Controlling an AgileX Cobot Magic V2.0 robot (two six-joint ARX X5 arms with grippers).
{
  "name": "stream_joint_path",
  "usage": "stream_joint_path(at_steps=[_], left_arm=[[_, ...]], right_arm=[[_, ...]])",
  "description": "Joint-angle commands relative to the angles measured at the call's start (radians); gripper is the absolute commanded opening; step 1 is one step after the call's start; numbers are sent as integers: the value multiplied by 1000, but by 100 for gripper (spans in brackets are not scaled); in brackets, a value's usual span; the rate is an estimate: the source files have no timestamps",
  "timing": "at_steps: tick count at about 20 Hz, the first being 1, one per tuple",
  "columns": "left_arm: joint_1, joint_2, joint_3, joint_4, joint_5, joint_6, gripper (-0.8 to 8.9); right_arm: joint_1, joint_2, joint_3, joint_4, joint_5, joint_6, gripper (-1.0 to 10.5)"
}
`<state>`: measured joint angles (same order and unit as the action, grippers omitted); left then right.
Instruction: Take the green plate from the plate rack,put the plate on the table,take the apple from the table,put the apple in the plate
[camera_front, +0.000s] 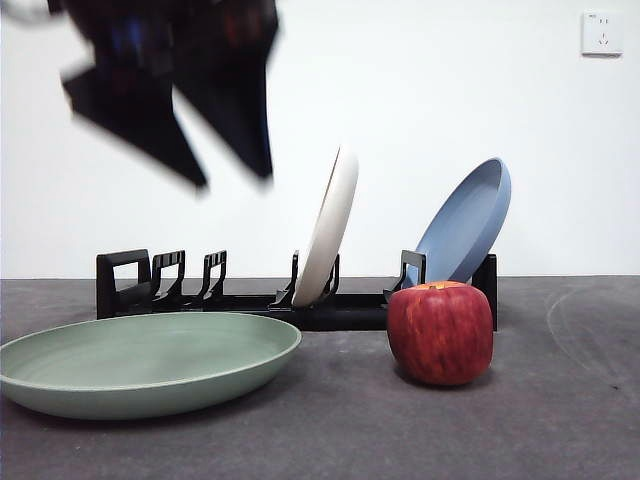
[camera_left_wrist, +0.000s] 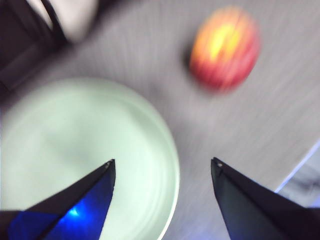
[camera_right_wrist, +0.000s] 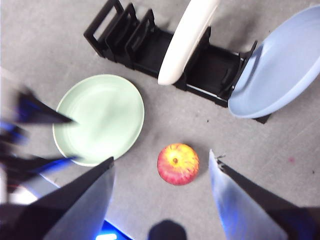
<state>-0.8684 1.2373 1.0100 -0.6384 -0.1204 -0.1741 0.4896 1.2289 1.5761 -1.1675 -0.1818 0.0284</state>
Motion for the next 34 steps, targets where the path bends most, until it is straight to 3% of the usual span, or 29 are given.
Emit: stream_joint_path(at_steps=[1, 5, 8, 15, 22, 25, 32, 34], left_arm=[[2, -97, 69, -52, -3, -8, 324], [4, -241, 240, -184, -14, 13, 324], [13, -312, 347, -269, -43, 39, 323], [13, -412, 424, -422, -222, 45, 323], [13, -406, 424, -465, -232, 35, 323], [13, -404, 424, -465, -234, 35, 323], [13, -401, 424, -464, -248, 35, 322], [13, -399, 424, -464, -248, 35, 322]], right_arm=[[2, 28, -2, -25, -1, -18, 317], [14, 95, -32, -61, 29, -33, 327], [35, 136, -112, -25, 50, -36, 507], [79, 200, -379, 220, 51, -4, 501], [116, 329, -441, 412, 75, 24, 501], [134, 380, -441, 433, 171, 35, 501], [134, 423, -441, 431, 134, 36, 496], [134, 423, -441, 425, 107, 39, 408]])
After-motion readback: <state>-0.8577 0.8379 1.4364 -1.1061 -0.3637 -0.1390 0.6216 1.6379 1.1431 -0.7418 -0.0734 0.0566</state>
